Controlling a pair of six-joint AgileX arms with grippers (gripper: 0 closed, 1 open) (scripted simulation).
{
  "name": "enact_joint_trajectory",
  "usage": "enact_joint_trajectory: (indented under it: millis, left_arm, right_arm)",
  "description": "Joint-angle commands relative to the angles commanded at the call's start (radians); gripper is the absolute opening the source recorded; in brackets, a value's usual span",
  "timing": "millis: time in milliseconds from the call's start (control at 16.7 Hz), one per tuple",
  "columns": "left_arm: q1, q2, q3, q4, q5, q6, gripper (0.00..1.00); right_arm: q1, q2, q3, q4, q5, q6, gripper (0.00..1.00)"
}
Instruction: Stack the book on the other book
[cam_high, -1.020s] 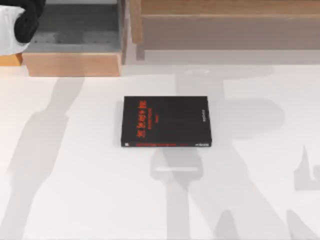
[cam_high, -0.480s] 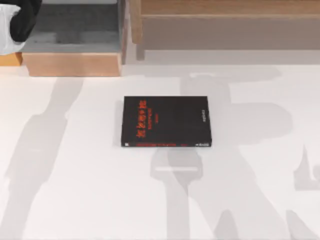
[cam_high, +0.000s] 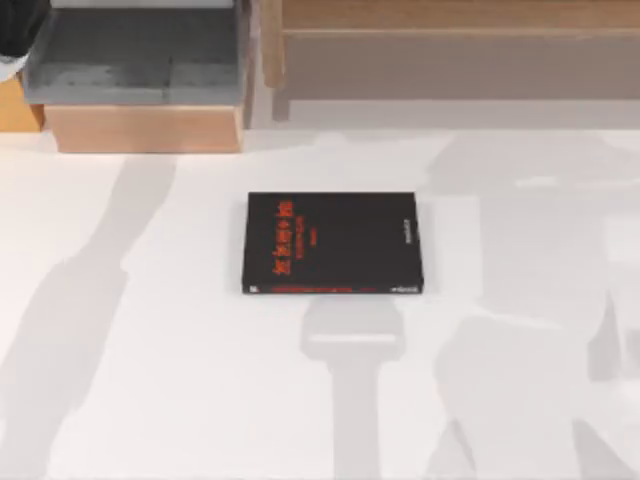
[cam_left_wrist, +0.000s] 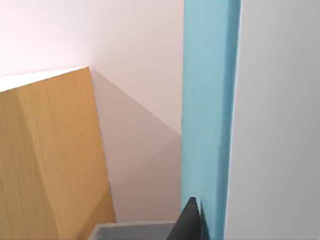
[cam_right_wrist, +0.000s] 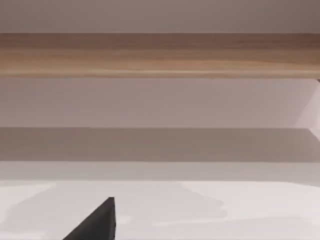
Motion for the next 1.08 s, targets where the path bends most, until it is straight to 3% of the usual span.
enact_joint_trajectory:
  millis: [300,540,840,1080]
  left_arm:
    - [-0.104,-0.236,-0.028,0.011,-0.196,0.334,0.0]
    - [-0.266,-0.31,-0.085,-0.018,-0.332,0.607,0.0]
    - [-0.518,-0.22,-0.206,-0.12,-0.425,0.806,0.0]
    - [-0.631,-0.016,-0.31,-0.236,-0.45,0.852,0.0]
  right_arm:
    - [0.0,0.0,0.0,0.0,0.0,0.0,1.0]
    - [0.0,0.0,0.0,0.0,0.0,0.0,1.0]
    - [0.0,0.0,0.0,0.0,0.0,0.0,1.0]
    - [0.0,0.0,0.0,0.0,0.0,0.0,1.0]
